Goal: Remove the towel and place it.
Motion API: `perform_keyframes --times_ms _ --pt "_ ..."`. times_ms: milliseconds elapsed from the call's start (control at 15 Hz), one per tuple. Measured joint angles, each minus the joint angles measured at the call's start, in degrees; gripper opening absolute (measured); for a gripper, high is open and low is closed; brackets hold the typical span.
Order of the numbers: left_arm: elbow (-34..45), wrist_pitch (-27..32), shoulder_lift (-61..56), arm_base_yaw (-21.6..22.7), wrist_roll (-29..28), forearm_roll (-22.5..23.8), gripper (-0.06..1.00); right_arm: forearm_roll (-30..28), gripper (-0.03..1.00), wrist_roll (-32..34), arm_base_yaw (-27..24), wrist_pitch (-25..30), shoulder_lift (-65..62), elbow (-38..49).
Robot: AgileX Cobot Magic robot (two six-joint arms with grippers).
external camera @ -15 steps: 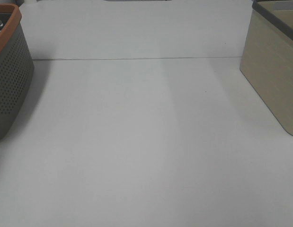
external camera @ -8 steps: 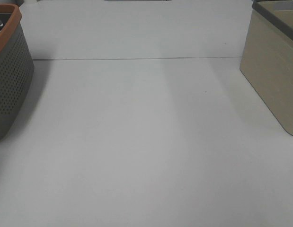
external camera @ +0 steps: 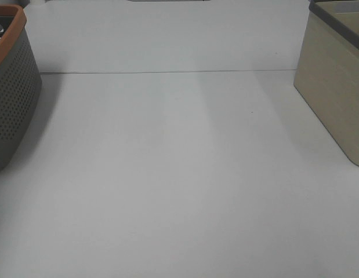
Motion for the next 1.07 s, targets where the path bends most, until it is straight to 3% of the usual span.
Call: perform_keyframes --times_ms 267,600,800,1067 --pt "0.00 0.06 -9.91 -3.67 1.38 1.49 0.00 0.00 0.63 0.00 0.00 0.00 0.00 0.00" --pt "-1.09 -1.89 -17.13 -3.95 0.11 1.66 0.00 0.00 0.63 0.00 0.00 0.00 0.00 0.00" --pt "-8.48 -1.83 -18.79 -3.95 -0.17 -6.53 0.00 0.00 0.63 0.00 0.00 0.00 0.00 0.00" --pt "-13.06 -2.29 -18.79 -6.88 -0.17 -8.65 0.00 0.00 0.63 0.00 0.00 0.00 0.00 0.00"
